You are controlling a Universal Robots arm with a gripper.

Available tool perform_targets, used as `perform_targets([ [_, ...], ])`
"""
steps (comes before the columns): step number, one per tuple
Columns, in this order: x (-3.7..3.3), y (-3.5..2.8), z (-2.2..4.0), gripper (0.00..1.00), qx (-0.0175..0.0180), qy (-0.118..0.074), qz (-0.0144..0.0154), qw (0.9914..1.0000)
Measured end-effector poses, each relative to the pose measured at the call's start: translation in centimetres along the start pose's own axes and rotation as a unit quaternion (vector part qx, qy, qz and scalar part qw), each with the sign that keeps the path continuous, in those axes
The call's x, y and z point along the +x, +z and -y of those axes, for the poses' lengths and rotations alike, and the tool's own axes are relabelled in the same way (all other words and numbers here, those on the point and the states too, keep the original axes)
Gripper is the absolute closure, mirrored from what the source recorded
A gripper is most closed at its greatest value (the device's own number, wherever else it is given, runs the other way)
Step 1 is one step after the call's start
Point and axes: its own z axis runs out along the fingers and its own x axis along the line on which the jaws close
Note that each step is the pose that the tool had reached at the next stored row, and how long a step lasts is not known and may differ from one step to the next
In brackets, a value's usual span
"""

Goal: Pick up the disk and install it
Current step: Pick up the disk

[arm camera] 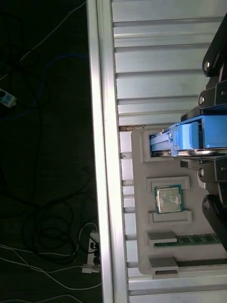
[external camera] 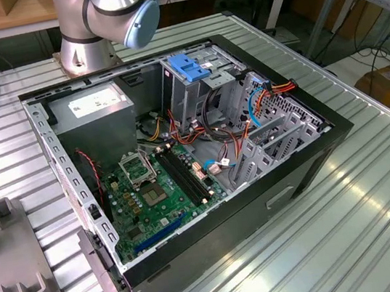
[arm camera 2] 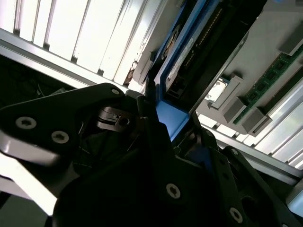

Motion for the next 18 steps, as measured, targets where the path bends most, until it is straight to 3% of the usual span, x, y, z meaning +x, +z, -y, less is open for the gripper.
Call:
perform_targets([
  [11, 0.02, 0.21, 0.01, 0.63, -0.0002, -0.001, -0.0003, 1.00000],
  [15, 0.06, 0.29, 0.02, 0.63, -0.0004, -0.031, -0.0001, 0.99952],
  [18, 0.06, 0.30, 0.02, 0.63, -0.0004, -0.031, -0.0001, 0.99951],
])
